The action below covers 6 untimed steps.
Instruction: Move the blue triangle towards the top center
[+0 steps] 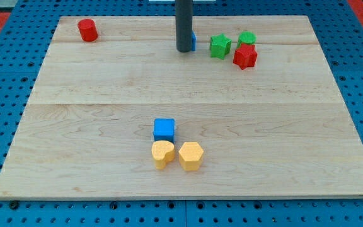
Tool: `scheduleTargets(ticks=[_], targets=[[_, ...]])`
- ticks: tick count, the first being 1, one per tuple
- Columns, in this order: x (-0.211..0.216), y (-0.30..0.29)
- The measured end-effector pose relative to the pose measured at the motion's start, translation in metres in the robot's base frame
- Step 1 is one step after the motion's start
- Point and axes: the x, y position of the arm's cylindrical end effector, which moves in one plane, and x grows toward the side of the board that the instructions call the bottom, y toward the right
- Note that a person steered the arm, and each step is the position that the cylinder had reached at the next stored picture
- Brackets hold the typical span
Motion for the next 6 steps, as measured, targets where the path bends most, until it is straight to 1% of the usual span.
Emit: scheduleTargets(ticks=[1, 2, 3, 4, 5, 6], targets=[[-0.018, 0.036], [-0.019, 0.074], [-0.032, 0.108], [-0.038, 0.108], [-0.056, 0.109], [-0.061, 0.095]])
